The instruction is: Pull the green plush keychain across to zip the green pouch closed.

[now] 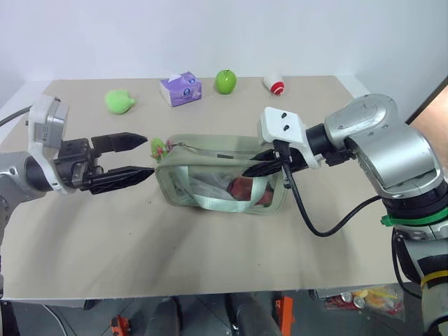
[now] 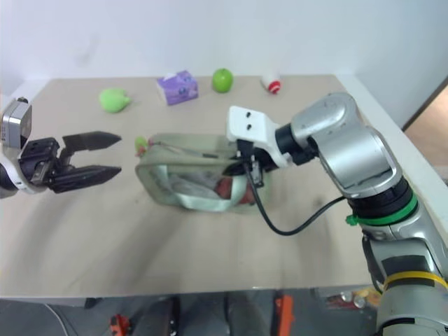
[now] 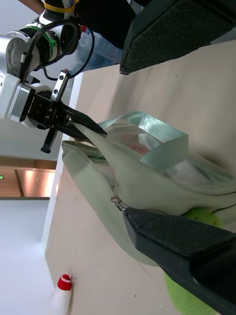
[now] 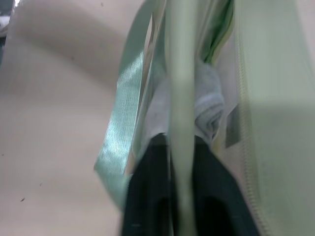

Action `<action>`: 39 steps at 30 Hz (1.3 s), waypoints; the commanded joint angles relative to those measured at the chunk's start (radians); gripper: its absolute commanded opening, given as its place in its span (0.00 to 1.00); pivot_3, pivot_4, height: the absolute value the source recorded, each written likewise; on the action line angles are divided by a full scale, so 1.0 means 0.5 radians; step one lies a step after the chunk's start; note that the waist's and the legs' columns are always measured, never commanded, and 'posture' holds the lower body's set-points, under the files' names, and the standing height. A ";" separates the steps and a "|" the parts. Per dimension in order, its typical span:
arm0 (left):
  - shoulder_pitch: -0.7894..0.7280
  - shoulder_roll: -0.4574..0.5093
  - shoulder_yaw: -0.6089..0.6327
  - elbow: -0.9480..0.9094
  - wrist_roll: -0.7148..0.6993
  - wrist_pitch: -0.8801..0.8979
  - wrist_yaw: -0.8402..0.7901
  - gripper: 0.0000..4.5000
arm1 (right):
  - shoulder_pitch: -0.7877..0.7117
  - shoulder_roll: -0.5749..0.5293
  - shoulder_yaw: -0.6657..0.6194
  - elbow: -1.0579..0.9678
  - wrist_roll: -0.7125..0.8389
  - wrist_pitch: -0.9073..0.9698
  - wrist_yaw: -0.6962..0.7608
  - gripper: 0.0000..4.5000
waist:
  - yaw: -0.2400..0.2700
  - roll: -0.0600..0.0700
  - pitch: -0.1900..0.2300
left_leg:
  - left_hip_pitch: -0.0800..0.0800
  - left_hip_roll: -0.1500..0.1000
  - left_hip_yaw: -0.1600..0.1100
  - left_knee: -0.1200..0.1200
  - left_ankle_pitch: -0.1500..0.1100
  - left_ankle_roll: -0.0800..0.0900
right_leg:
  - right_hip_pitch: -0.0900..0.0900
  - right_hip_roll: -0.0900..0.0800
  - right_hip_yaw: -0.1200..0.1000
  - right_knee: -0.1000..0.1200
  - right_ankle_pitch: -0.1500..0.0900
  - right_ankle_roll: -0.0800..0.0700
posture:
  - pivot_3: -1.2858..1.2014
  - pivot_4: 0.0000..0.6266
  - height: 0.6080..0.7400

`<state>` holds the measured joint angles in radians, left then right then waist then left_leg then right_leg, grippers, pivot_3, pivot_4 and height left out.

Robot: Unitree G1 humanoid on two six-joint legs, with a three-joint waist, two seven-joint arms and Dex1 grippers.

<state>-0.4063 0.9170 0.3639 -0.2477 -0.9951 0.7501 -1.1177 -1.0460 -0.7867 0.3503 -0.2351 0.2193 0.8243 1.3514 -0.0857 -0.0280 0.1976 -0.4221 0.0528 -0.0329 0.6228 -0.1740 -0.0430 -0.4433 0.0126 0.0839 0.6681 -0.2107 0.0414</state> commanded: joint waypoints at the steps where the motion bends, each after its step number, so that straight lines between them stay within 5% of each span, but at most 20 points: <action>1: -0.006 0.016 0.080 -0.054 -0.051 0.003 0.022 1.00 | -0.099 0.007 -0.136 0.101 0.086 0.001 0.004 0.47 | 0.001 0.000 0.000 | 0.000 0.000 0.000 0.001 0.000 0.000 | 0.001 0.000 0.000 0.000 0.000 0.000 | 0.52 0.24 1.00; 4: -0.004 0.010 0.075 -0.060 -0.064 0.005 0.040 1.00 | -0.135 -0.029 -0.319 0.188 0.357 0.055 0.177 0.67 | 0.010 0.000 0.000 | -0.003 -0.002 0.001 0.002 0.000 0.000 | 0.001 -0.001 0.002 -0.001 0.000 0.001 | 0.52 0.24 1.00; 8: 0.008 0.002 0.082 -0.048 -0.078 0.012 0.076 1.00 | -0.086 -0.134 -0.626 0.284 0.671 0.047 0.383 0.67 | 0.020 -0.001 0.000 | -0.004 -0.002 0.000 0.001 -0.001 0.001 | 0.002 -0.001 0.002 -0.001 -0.002 0.003 | 0.52 0.24 1.00; 20: 0.200 0.007 0.250 0.143 -0.042 0.030 0.124 1.00 | 0.532 -0.557 -0.844 0.375 0.501 -0.386 0.269 0.67 | 0.016 -0.001 0.000 | 0.000 -0.002 0.005 0.001 -0.001 0.001 | 0.002 -0.002 0.004 -0.001 -0.003 0.001 | 0.52 0.24 1.00; 38: 0.237 -0.057 0.250 0.263 0.012 0.034 0.129 1.00 | 0.809 -0.444 -0.728 0.200 0.476 -0.399 -0.053 0.67 | 0.019 -0.001 0.000 | 0.000 -0.002 0.007 0.003 -0.001 0.001 | 0.001 -0.002 0.007 -0.001 -0.001 0.003 | 0.52 0.24 1.00; 39: 0.244 -0.061 0.256 0.264 0.011 0.036 0.133 1.00 | 0.804 -0.431 -0.696 0.213 0.442 -0.400 -0.086 0.62 | 0.018 -0.001 0.000 | 0.000 -0.002 0.007 0.003 -0.001 0.001 | 0.001 -0.002 0.007 -0.001 -0.001 0.003 | 0.52 0.24 1.00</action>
<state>-0.2894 0.8844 0.4528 -0.1083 -0.9833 0.7810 -1.0535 -0.6369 -1.0088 -0.0059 -0.1210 0.4627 0.6346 1.3336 -0.0766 -0.0285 0.1977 -0.4224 0.0519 -0.0295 0.6243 -0.1746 -0.0425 -0.4426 0.0117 0.0872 0.6674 -0.2114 0.0428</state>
